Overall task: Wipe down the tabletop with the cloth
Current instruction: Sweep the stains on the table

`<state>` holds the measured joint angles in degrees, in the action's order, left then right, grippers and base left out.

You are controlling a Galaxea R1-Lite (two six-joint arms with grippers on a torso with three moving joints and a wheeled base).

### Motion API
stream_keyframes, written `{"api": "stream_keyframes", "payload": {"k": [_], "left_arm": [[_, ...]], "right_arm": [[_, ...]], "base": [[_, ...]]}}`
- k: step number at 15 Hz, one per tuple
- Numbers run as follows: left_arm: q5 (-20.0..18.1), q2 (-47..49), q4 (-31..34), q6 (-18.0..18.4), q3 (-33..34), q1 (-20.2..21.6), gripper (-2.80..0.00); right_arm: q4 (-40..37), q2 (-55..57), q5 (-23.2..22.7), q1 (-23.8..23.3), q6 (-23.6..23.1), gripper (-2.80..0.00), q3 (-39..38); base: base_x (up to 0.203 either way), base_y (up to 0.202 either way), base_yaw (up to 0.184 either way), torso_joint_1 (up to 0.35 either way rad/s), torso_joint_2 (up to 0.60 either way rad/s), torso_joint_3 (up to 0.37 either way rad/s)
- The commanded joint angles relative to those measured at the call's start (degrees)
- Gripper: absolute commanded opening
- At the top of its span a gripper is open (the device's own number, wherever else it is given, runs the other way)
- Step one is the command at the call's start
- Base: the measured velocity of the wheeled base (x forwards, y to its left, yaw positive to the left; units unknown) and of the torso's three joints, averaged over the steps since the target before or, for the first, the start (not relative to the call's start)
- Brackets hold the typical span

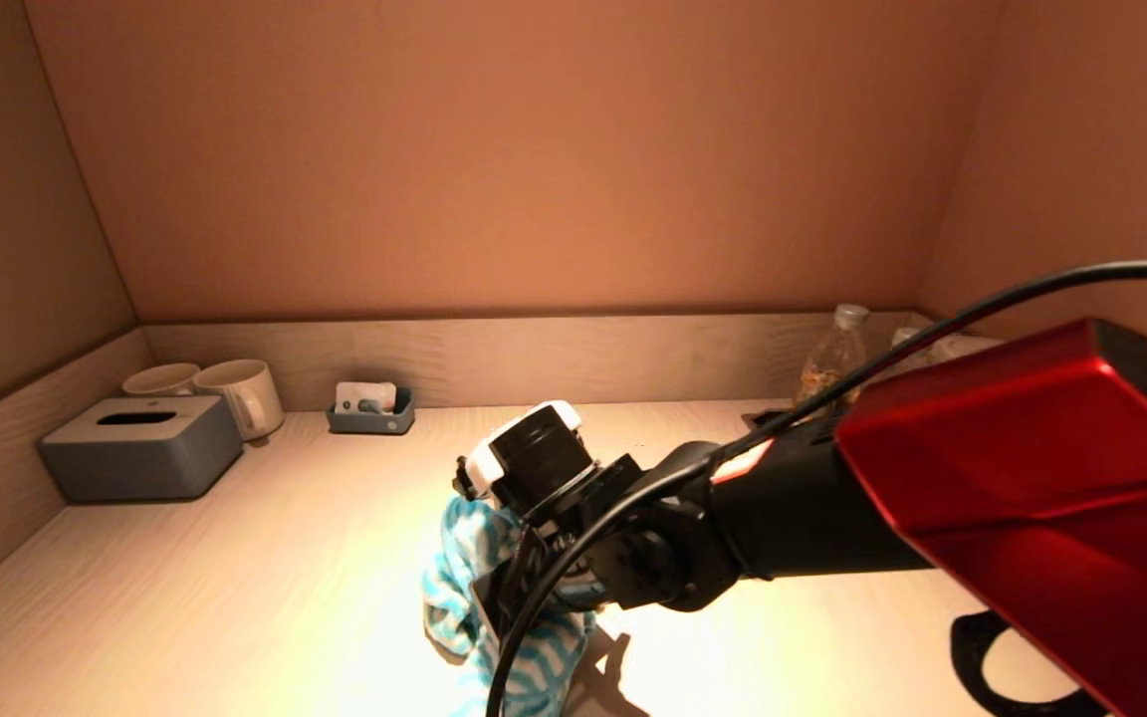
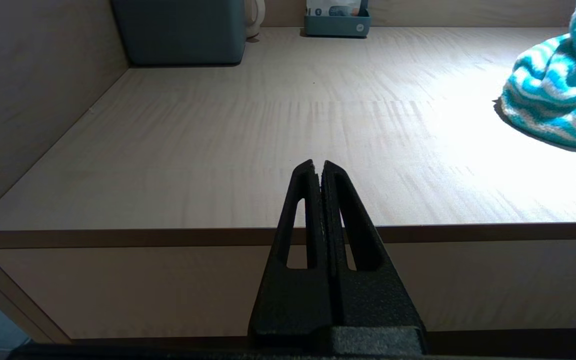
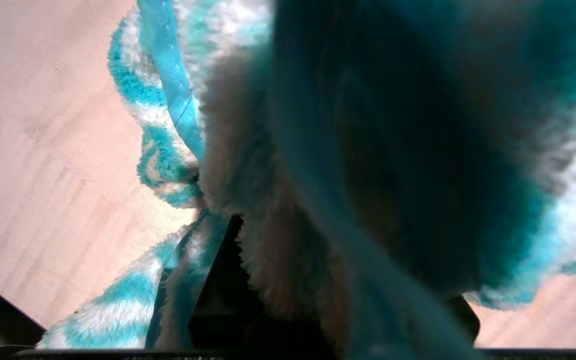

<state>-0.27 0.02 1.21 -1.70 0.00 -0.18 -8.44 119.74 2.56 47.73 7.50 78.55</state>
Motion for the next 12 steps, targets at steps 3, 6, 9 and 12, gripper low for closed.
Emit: {"api": "stream_keyframes", "payload": {"k": [3, 6, 9, 12], "left_arm": [[0.0, -0.02, 0.02, -0.06, 0.0, 0.01, -2.8], [0.0, -0.02, 0.02, -0.06, 0.0, 0.01, -2.8], [0.0, -0.02, 0.02, -0.06, 0.0, 0.01, -2.8], [0.0, -0.02, 0.02, -0.06, 0.0, 0.01, -2.8]], "right_arm": [[-0.2, 6.98, -0.02, 1.06, 0.24, -2.8, 3.9], [-0.5, 8.6, 0.12, 1.13, 0.44, -2.8, 7.71], [-0.53, 9.62, 1.74, -1.53, 0.5, -2.8, 9.91], [-0.56, 9.07, 2.75, -7.22, 0.82, -2.8, 8.33]], "base": [[0.0, 0.0, 0.0, 0.0, 0.0, 0.0], [0.0, 0.0, 0.0, 0.0, 0.0, 0.0], [0.0, 0.0, 0.0, 0.0, 0.0, 0.0], [0.0, 0.0, 0.0, 0.0, 0.0, 0.0]]}}
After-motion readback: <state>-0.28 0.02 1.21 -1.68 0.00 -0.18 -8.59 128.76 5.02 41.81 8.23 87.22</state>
